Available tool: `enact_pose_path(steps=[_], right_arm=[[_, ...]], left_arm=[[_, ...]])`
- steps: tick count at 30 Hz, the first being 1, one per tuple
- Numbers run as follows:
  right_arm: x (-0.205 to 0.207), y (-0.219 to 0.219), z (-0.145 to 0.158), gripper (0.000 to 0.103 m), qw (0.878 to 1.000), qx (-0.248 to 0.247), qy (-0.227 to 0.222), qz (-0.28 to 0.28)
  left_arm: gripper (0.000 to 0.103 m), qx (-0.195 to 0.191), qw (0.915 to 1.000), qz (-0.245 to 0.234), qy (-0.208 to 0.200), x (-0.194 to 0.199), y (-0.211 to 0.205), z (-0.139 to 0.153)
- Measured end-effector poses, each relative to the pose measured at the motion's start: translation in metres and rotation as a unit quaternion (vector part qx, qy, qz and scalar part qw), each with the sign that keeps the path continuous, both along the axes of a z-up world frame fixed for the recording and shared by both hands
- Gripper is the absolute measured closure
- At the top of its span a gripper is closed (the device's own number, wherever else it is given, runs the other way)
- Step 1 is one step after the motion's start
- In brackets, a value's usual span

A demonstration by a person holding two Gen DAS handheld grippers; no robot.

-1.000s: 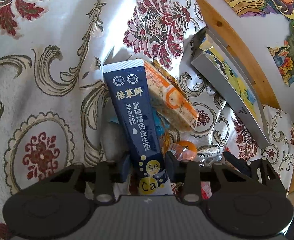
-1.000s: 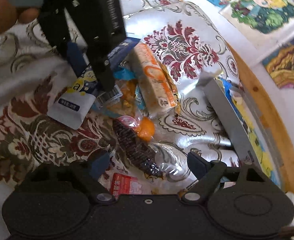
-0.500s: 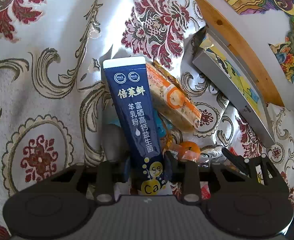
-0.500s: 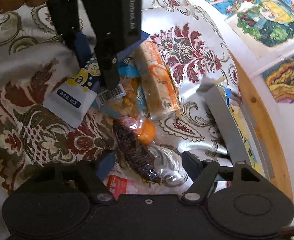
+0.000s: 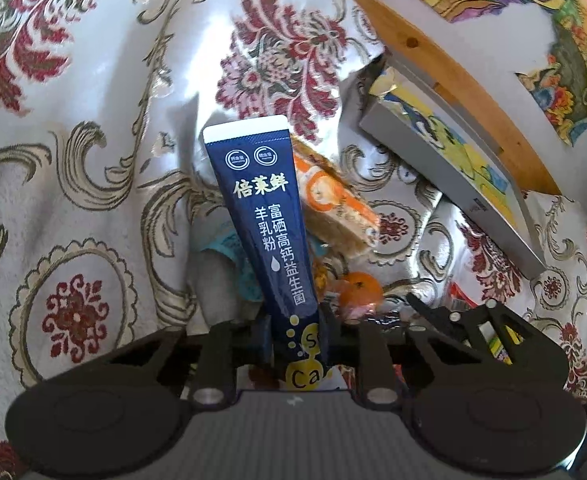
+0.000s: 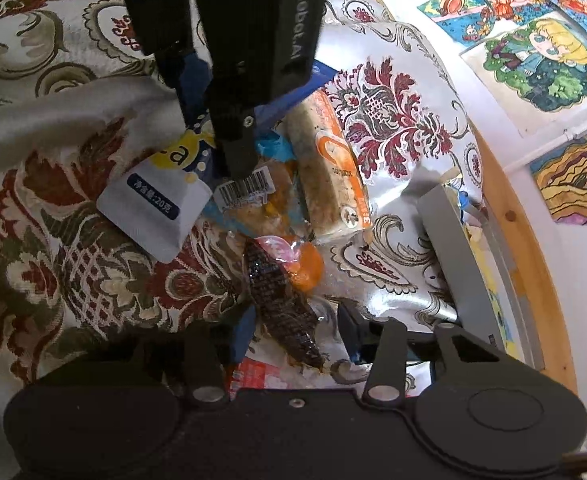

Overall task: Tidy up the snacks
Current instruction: 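Grasp the dark brown wrapped snack with the right tool while the left tool holds the blue stick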

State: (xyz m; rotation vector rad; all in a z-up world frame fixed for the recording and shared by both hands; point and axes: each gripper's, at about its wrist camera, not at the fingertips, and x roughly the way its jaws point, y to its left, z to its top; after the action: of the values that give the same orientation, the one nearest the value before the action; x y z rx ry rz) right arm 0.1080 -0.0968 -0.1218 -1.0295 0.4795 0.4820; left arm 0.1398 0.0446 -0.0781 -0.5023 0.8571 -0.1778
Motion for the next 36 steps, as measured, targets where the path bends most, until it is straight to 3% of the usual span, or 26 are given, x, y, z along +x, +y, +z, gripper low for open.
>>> enact_pose_path(steps=[7,11,15,23,36], right_arm=[[-0.002,0.0,0.001,0.059,1.0,-0.006,-0.004,0.001],[-0.002,0.002,0.0,0.049,1.0,-0.004,0.001,0.001],[-0.002,0.006,-0.004,0.049,1.0,-0.004,-0.008,0.008],[0.001,0.009,-0.007,0.056,1.0,-0.004,-0.016,0.01],[-0.017,0.011,0.003,0.058,0.999,-0.023,-0.04,0.024]], left_arm=[[0.079,-0.008,0.9998,-0.003,-0.017,-0.007,-0.002,0.006],[0.079,-0.012,0.9998,0.002,-0.017,-0.009,0.0,0.006],[0.079,-0.004,0.9998,0.004,-0.018,-0.009,-0.001,0.007],[0.079,0.006,0.9996,-0.007,-0.026,-0.009,-0.007,0.008],[0.079,-0.003,0.9993,0.004,-0.038,-0.012,0.0,0.013]])
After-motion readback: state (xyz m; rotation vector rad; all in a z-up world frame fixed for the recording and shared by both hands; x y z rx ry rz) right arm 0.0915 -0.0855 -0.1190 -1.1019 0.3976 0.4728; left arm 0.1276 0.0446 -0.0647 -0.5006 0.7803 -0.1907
